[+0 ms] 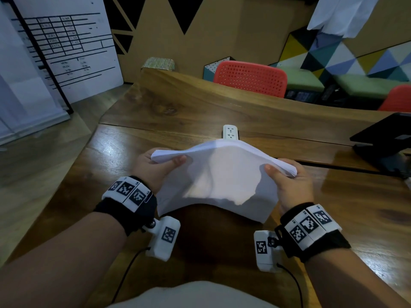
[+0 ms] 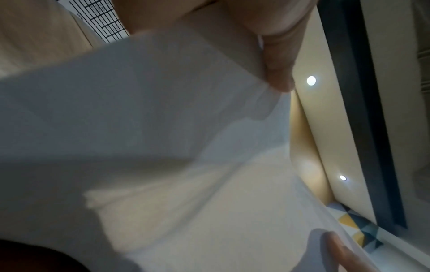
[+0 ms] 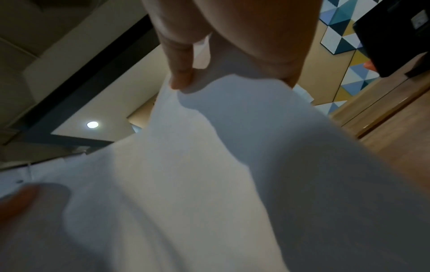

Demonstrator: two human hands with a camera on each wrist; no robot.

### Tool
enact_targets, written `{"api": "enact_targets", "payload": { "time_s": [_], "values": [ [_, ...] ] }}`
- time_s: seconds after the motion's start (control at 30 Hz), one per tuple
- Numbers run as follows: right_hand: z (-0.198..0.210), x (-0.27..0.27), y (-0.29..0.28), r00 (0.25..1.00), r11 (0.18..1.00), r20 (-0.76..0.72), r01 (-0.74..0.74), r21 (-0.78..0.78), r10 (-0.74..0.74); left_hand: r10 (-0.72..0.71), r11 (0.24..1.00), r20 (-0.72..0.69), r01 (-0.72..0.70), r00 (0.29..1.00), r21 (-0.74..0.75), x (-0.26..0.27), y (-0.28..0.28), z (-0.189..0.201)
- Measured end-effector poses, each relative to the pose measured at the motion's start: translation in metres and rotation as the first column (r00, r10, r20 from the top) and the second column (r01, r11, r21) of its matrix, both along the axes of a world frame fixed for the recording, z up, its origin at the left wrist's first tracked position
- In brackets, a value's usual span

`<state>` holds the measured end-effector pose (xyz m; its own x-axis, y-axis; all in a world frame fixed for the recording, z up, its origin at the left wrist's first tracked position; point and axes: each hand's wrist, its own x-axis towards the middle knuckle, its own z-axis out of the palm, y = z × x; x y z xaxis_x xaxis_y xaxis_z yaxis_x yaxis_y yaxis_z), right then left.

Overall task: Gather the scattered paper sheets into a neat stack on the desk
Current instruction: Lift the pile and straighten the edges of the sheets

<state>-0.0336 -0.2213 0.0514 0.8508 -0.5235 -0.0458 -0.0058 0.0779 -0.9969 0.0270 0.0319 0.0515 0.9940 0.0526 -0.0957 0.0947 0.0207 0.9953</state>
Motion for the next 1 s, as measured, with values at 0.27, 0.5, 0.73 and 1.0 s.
{"api": "enact_targets", "payload": {
  "time_s": [0.27,0.5,0.73,1.0],
  "values": [
    [-0.013,-0.008,0.004,0.995,0.996,-0.047,0.084,0.021,-0.083,0.017,0.997,0.033,-0.019,0.999,0.075,-0.004,-0.001,0.004],
    [0.017,-0.012,0.017,0.997,0.994,0.065,-0.035,-0.104,0.042,0.213,0.790,0.161,-0.267,0.964,0.551,0.005,0.015,0.013],
    [0.065,-0.012,0.056,0.899,0.837,0.285,-0.143,-0.529,0.333,-0.656,0.242,0.214,-0.067,0.723,0.968,-0.011,-0.022,0.079],
    [0.077,-0.007,0.017,0.927,0.740,-0.131,-0.362,-0.567,0.353,-0.599,0.643,0.427,0.089,0.678,0.761,-0.014,0.010,0.087]
  ]
}}
